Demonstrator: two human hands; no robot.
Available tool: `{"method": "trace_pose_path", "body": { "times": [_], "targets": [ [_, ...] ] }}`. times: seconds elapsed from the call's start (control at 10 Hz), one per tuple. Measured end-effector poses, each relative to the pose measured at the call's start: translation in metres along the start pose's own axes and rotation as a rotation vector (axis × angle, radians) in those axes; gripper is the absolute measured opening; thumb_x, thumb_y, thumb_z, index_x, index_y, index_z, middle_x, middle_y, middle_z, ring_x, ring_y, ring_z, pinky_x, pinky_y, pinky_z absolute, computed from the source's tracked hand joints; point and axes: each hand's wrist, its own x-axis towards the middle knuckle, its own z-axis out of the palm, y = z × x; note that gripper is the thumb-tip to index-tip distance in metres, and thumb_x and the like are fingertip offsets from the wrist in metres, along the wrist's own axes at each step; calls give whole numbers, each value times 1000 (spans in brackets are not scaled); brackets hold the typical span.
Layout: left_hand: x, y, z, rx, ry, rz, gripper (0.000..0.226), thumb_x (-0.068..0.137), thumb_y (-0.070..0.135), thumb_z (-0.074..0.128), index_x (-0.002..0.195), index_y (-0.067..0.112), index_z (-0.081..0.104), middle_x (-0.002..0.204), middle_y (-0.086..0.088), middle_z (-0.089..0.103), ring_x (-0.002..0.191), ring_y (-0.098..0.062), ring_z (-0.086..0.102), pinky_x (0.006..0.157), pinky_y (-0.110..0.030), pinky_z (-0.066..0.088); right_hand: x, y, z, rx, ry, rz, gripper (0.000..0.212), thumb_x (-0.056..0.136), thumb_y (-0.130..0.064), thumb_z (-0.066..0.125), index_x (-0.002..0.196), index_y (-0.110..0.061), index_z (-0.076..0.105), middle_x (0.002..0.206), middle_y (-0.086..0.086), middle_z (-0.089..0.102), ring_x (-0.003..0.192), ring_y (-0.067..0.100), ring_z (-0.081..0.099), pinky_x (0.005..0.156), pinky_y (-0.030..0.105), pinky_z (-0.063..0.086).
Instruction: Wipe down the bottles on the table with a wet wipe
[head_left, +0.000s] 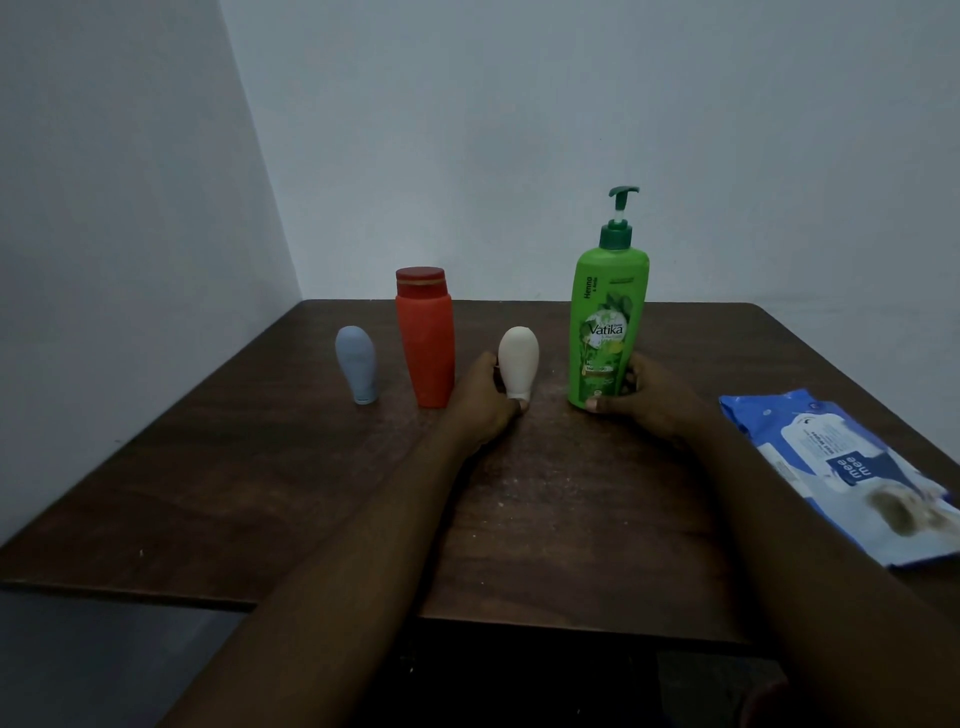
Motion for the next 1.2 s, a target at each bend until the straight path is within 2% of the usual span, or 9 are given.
{"method": "trace_pose_path", "body": {
  "times": [0.2,0.4,0.5,0.6,0.7,0.9,1.0,1.1,1.2],
  "targets": [
    [-1,-1,0,2,9,3,70,83,9,86,142,14,50,141,-8,62,126,-26,60,106,-47,53,2,1,-1,0,-9,2,65,84,-7,81,141,-17,51,127,-7,64,98,-9,59,76,7,44],
    [0,-1,0,-2,15,4,70,82,9,86,142,14,50,141,-8,62,127,-26,60,106,-47,53,1,1,0,7,9,-11,60,84,-3,80,137,-16,54,117,-10,65,95,-10,59,65,-2,45],
    [0,-1,1,-3,13,-4,72,82,9,86,143,15,49,143,-8,61,128,-26,59,107,-47,52,1,1,0,20,2,-5,61,83,-6,82,137,-17,55,117,-12,66,97,-8,60,71,4,47],
    [0,-1,0,4,12,-5,71,82,9,86,142,15,49,142,-7,60,128,-26,59,107,-48,52,1,3,0,34,-3,4,64,81,-10,85,137,-20,55,118,-13,67,104,-3,62,90,18,50],
    [0,-2,0,10,13,-11,70,81,10,87,140,16,50,141,-7,61,125,-26,61,105,-49,53,2,5,0,33,0,14,69,77,-15,89,136,-24,56,127,-8,68,116,10,64,106,36,50],
    [-11,1,-3,6,25,-36,70,82,9,86,139,13,46,140,-5,59,126,-24,60,103,-42,53,-1,4,0,90,7,41,82,71,-13,93,142,-19,52,130,-3,68,117,12,65,107,41,52],
    [-26,3,-1,57,62,-19,85,84,15,86,151,12,35,134,0,59,126,-21,58,103,-43,53,-6,4,1,154,26,80,87,72,-6,91,146,-14,46,131,0,64,111,8,63,91,25,54],
    [-43,8,-3,136,97,-1,108,86,21,85,165,14,11,156,-6,48,140,-26,50,112,-45,47,-16,-1,1,183,8,137,100,66,-4,92,151,-10,40,141,3,59,118,10,61,96,26,51],
    [-57,4,-4,179,133,5,112,85,26,85,166,18,7,159,-9,44,140,-27,50,113,-45,47,-31,-7,6,181,42,177,111,60,-14,95,154,-11,35,154,6,50,134,19,53,110,35,46]
  ]
}}
